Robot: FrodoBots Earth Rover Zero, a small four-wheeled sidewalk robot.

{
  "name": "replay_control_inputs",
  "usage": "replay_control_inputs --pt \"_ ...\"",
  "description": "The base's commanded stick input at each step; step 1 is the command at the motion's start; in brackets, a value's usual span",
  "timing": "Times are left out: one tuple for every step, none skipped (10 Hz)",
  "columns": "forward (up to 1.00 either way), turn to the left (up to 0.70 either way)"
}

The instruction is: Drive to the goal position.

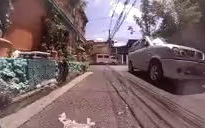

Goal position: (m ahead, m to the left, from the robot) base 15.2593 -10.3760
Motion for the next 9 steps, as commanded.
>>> replay_control_inputs --pt "0.7 0.08" --pt "0.7 0.08" --pt "0.7 0.08" --pt "0.7 0.08" --pt "0.7 0.08" --pt "0.7 0.08" --pt "0.7 0.08" --pt "0.7 0.08" --pt "0.7 0.08"
